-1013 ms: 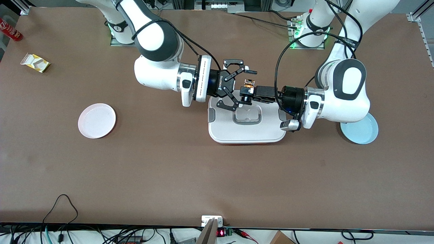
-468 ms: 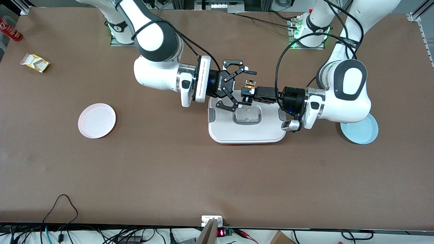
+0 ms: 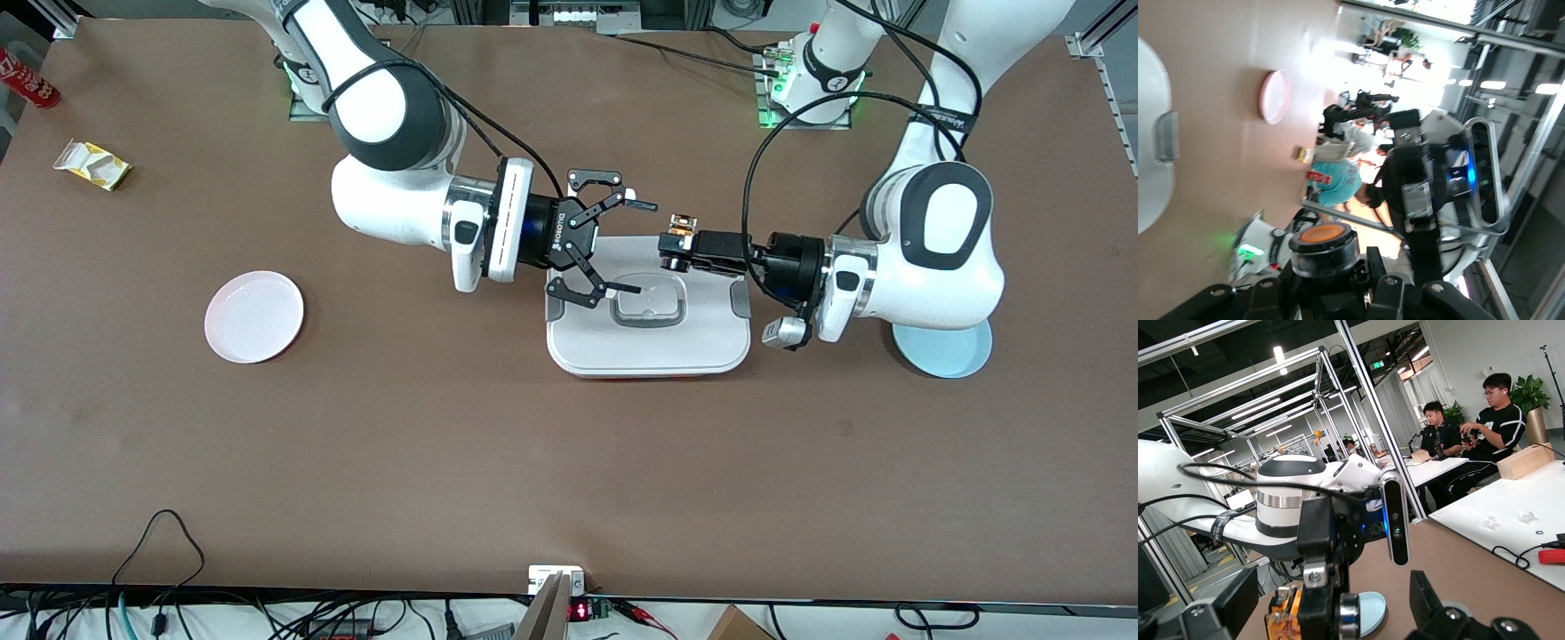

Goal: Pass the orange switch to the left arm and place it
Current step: 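Carry the switch with the left gripper while the right gripper withdraws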

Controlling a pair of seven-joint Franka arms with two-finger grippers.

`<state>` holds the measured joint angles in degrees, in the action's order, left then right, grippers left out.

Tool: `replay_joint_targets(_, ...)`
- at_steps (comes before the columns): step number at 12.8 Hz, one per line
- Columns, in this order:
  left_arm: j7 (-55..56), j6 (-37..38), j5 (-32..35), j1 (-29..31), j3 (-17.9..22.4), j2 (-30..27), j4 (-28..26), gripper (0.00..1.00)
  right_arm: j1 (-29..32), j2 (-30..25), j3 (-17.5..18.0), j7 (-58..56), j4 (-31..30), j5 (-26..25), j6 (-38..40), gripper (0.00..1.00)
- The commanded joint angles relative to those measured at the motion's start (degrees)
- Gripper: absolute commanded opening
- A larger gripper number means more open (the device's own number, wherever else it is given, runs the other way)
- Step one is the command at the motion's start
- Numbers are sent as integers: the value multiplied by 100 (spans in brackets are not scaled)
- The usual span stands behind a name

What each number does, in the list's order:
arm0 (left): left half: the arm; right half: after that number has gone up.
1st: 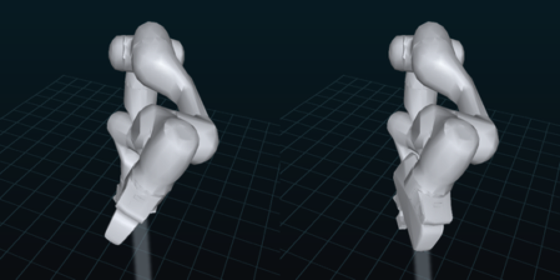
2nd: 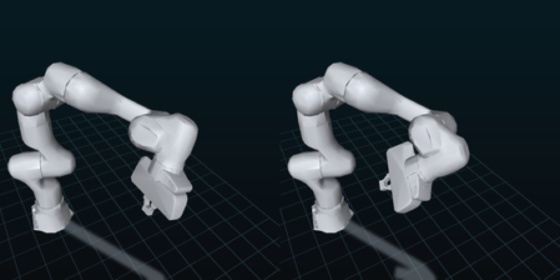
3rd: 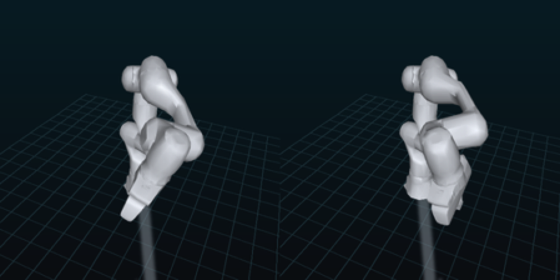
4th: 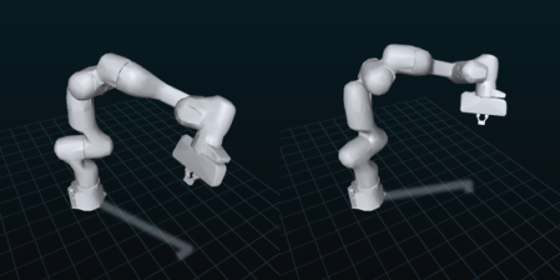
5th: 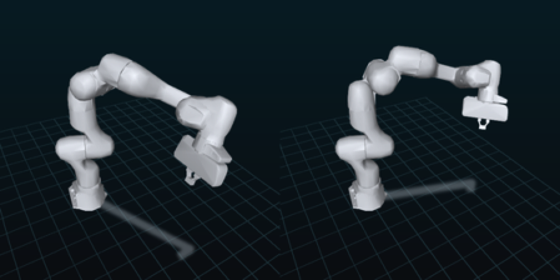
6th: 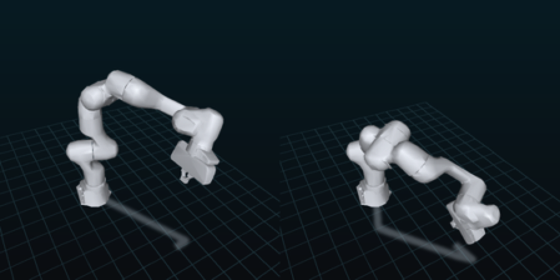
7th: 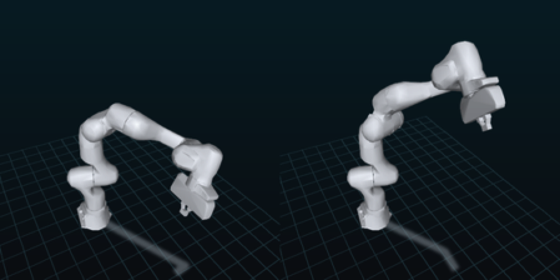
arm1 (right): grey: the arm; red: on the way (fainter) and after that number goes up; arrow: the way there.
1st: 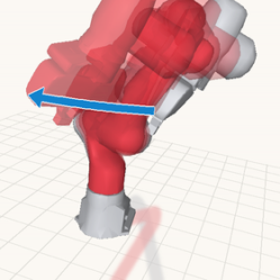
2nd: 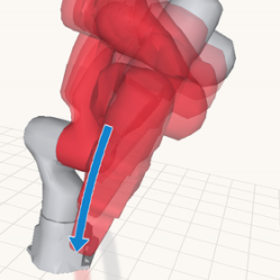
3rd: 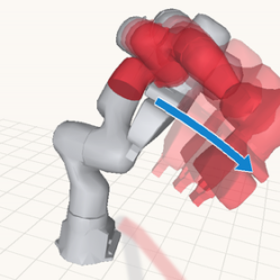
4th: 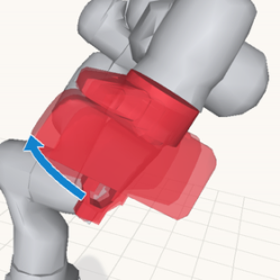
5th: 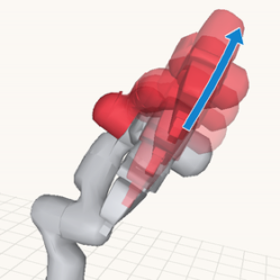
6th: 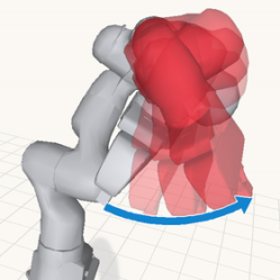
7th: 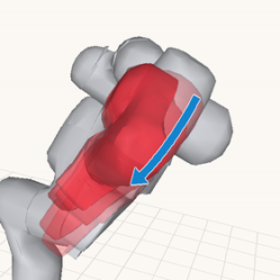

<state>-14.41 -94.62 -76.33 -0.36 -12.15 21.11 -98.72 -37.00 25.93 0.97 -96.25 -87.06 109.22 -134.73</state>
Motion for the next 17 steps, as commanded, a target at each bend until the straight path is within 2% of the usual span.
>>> replay_joint_targets(1,8,189,1447,131,11,-107,150,18,183,-141,35,-87,-126,-102,173,100)
replay_joint_targets(3,-35,434,2829,167,11,-107,431,18,455,-202,35,-87,-302,-365,691,100)
replay_joint_targets(5,-79,654,3858,159,-24,-107,643,18,684,-281,35,-78,-443,-664,1043,100)
replay_joint_targets(8,-306,900,5142,106,-68,-142,670,18,1001,-326,8,-52,-540,-919,1562,100)
replay_joint_targets(10,-1008,901,5986,106,-59,-142,713,17,1220,-334,-18,-52,-566,-1104,1791,100)
replay_joint_targets(12,-1169,901,6646,106,-59,-142,705,17,1545,-369,-27,-26,-575,-1472,2142,100)
replay_joint_targets(14,-1676,875,7699,79,-68,-116,644,17,1879,-361,-36,-17,-671,-1684,2581,100)
replay_joint_targets(17,-2634,394,8562,324,-50,60,495,17,2012,-370,-456,166,-742,-2096,3187,100)
